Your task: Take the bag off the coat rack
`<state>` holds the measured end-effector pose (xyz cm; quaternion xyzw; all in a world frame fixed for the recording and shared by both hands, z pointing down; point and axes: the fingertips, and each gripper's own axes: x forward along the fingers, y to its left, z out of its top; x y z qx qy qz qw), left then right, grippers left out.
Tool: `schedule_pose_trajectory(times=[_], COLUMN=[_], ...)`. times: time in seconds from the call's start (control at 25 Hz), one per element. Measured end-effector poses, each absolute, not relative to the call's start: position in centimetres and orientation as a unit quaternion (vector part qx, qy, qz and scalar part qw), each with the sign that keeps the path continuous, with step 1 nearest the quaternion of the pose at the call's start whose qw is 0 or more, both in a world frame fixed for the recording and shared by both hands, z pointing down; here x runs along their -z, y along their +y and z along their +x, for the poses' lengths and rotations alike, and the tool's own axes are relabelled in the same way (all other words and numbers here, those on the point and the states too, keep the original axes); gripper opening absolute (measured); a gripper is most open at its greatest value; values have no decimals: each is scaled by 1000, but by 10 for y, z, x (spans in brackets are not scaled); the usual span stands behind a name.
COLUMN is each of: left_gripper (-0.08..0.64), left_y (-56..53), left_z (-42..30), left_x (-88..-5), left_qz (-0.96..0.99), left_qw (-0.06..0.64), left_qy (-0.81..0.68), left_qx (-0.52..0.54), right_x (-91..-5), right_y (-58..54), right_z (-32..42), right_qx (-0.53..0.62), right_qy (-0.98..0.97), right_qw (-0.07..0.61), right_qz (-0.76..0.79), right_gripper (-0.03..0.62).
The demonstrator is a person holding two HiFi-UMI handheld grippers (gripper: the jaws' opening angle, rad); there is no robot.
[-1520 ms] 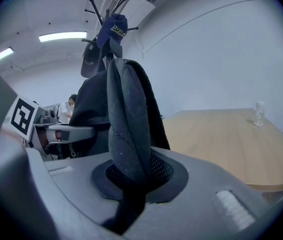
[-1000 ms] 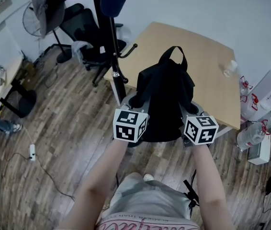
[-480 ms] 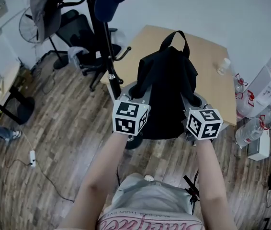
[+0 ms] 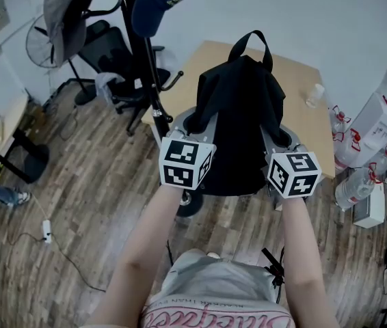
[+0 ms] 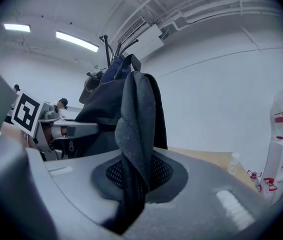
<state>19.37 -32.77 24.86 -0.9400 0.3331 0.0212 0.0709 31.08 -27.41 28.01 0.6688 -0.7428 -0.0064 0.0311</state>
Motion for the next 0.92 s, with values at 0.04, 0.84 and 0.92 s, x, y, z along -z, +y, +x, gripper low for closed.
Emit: schedule_pose_trajectory(times=[0.04, 0.84, 0.92], left_gripper=[67, 67, 67], left_y=[-327, -327, -326], left_z=[194, 192, 192], left_x=[-248, -244, -243], left_qz=[-940, -940, -940], left_qw=[69, 60, 61], left_qy=[333, 332, 332], left_qx=[-24, -43, -44], right_x=[-279, -277, -276], right_y=[-274, -270, -270], right_z=[311, 309, 308], right_qx=[8, 16, 17], right_qy=[-742, -739, -739], right_qw=[31, 32, 33], right_qz=[669, 673, 673], right_gripper=[35, 34, 34])
